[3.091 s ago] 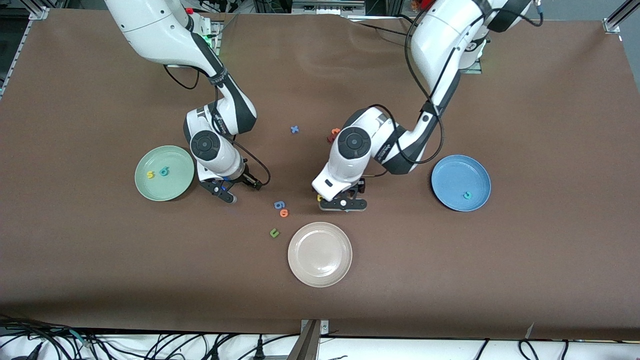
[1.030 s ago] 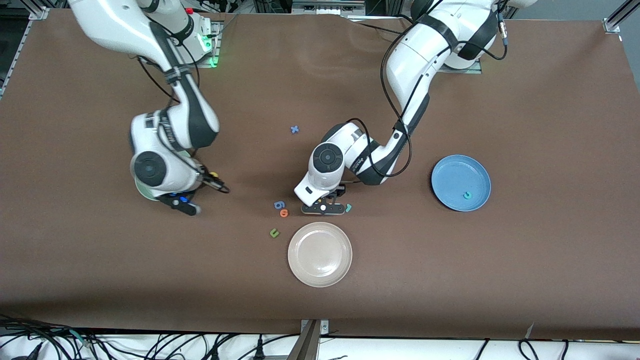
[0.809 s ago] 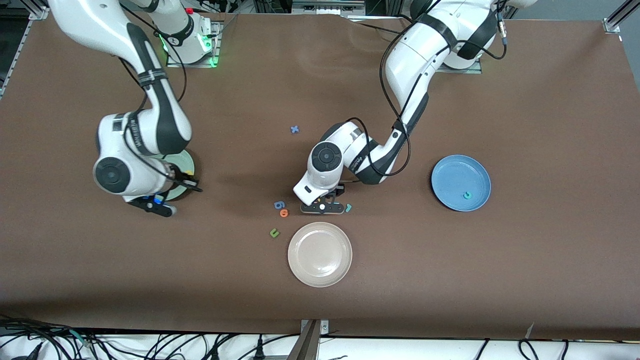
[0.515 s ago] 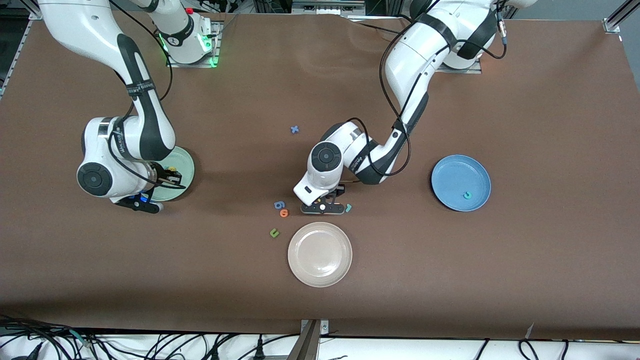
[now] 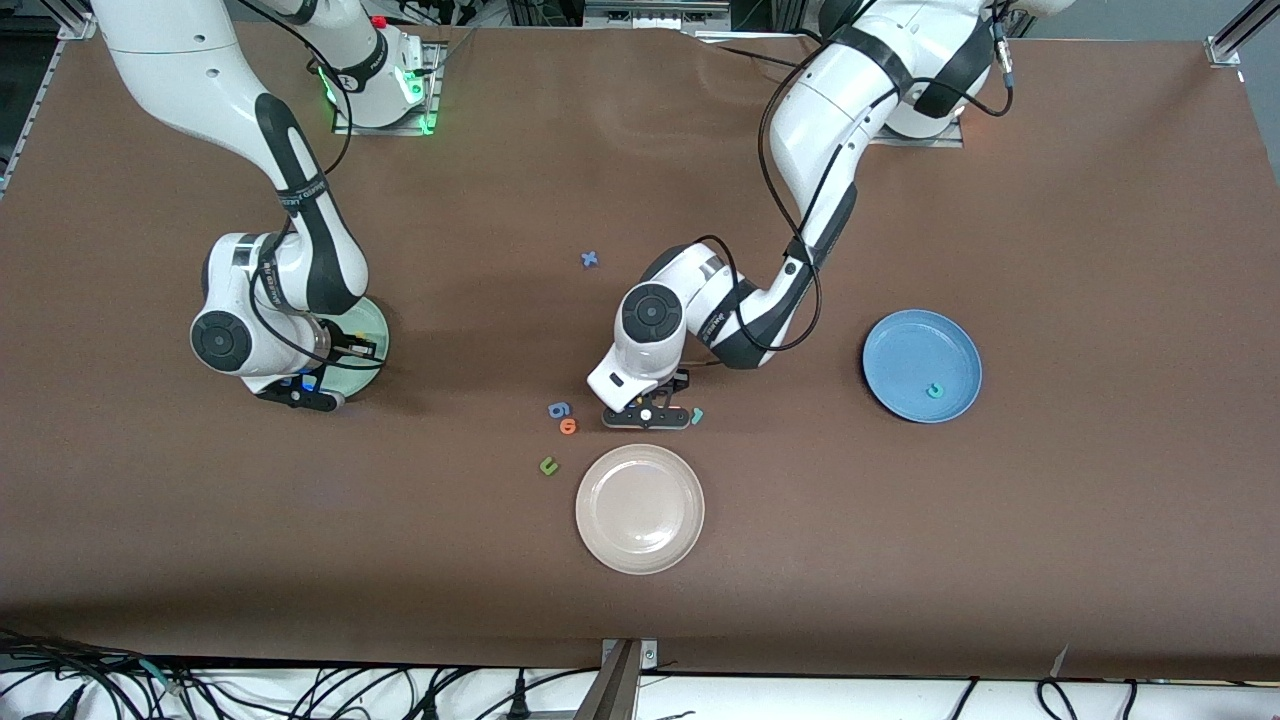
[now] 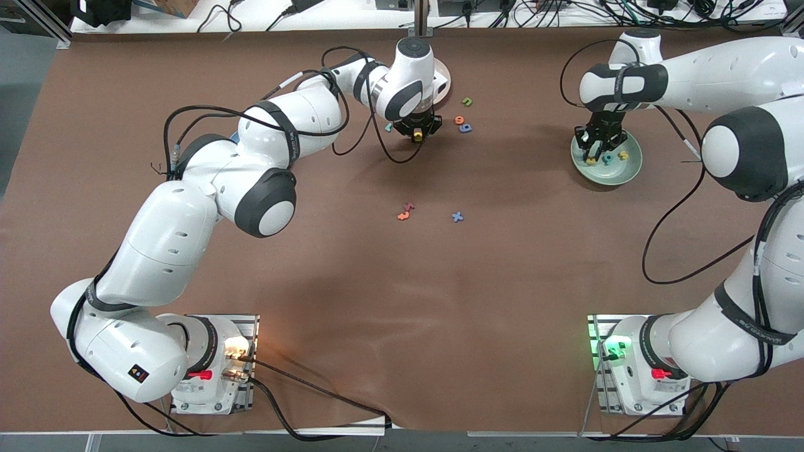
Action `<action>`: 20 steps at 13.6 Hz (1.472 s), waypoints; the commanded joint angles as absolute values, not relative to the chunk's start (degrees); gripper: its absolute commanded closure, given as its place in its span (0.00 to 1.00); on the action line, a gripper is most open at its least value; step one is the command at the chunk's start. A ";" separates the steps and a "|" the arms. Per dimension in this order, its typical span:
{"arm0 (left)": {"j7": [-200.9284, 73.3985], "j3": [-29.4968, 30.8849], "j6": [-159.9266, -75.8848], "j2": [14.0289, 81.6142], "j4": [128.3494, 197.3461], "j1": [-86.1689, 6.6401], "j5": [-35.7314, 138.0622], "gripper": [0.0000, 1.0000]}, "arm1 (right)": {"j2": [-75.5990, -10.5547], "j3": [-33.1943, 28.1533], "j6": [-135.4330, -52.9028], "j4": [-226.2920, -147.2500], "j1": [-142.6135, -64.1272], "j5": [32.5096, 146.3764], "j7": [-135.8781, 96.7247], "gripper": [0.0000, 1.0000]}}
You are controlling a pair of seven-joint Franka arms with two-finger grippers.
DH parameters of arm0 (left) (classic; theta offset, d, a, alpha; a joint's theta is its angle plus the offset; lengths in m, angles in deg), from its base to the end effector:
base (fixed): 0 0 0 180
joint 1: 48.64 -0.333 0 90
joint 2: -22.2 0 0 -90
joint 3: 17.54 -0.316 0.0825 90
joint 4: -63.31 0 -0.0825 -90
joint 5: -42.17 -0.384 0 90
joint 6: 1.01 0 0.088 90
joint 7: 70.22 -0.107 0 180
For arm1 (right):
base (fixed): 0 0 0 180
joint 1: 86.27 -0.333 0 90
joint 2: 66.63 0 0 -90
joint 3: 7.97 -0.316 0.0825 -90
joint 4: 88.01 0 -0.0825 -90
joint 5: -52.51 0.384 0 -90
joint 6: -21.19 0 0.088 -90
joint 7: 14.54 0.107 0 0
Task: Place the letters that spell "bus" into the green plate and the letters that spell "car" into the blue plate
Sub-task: 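Place the u on the green plate while the left gripper grasps yellow a, then return the right arm to rest while the left gripper lifts the yellow a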
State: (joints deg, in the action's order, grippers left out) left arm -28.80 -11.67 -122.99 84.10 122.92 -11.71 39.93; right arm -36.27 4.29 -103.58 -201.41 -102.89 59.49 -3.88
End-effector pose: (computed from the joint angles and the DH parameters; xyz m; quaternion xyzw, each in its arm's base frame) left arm 0.5900 -0.5063 0.1746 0.9996 0.0050 -0.0143 0.0253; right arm 0.5727 0.0482 0.1795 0.9833 -0.0908 -0.1542 0.0319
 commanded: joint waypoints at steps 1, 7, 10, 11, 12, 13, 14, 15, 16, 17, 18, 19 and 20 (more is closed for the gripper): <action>-27.59 -12.45 -122.47 85.04 121.58 -10.58 40.07 0.76 | -37.62 4.42 -103.79 -202.27 -102.80 60.95 -5.40 0.00; -27.59 -12.45 -121.08 84.17 121.50 -10.58 40.06 0.81 | -44.38 6.70 -93.54 -195.88 -102.80 60.86 -5.49 0.00; -27.94 -12.36 -115.62 82.24 121.41 -11.20 40.15 0.81 | -45.01 9.51 -81.43 -185.79 -102.80 60.77 -5.75 0.00; -28.03 -12.36 -115.62 81.71 121.41 -11.28 40.07 0.81 | -45.01 9.96 -77.03 -182.09 -102.80 60.68 -5.67 0.00; -28.12 -12.36 -115.27 81.09 121.49 -12.24 39.98 0.81 | -45.01 10.66 -73.50 -178.84 -102.80 60.25 -5.67 0.00; -28.20 -12.18 -113.52 80.48 121.49 -12.77 39.98 0.81 | -45.09 11.45 -70.69 -175.85 -102.80 60.24 -5.67 0.00; -29.68 -12.18 -111.59 80.04 121.41 -12.87 40.06 0.81 | -45.18 12.15 -68.39 -172.86 -102.80 60.33 -5.67 0.00; -31.96 -12.18 -110.01 79.25 121.58 -13.56 40.41 0.81 | -45.36 12.51 -66.37 -169.87 -102.80 60.51 -5.58 0.01; -33.81 -12.10 -107.82 78.81 121.76 -14.53 40.59 0.81 | -45.88 12.42 -63.91 -167.14 -102.88 60.25 -5.75 0.01; -35.13 -12.09 -106.14 77.84 122.28 -15.49 40.59 0.81 | -46.41 12.42 -61.63 -165.20 -102.88 60.24 -5.58 0.01; -36.89 -12.09 -105.34 76.62 124.11 -16.55 40.59 0.81 | -46.94 12.33 -60.56 -164.22 -102.88 60.07 -5.49 0.01; -39.60 -12.09 -105.16 74.26 127.26 -18.04 40.59 0.81 | -47.03 12.59 -60.55 -164.04 -102.80 59.98 -5.49 0.01; -42.67 -12.01 -105.16 71.53 130.43 -19.62 40.59 0.81 | -47.55 12.94 -60.81 -164.04 -102.80 60.07 -5.49 0.00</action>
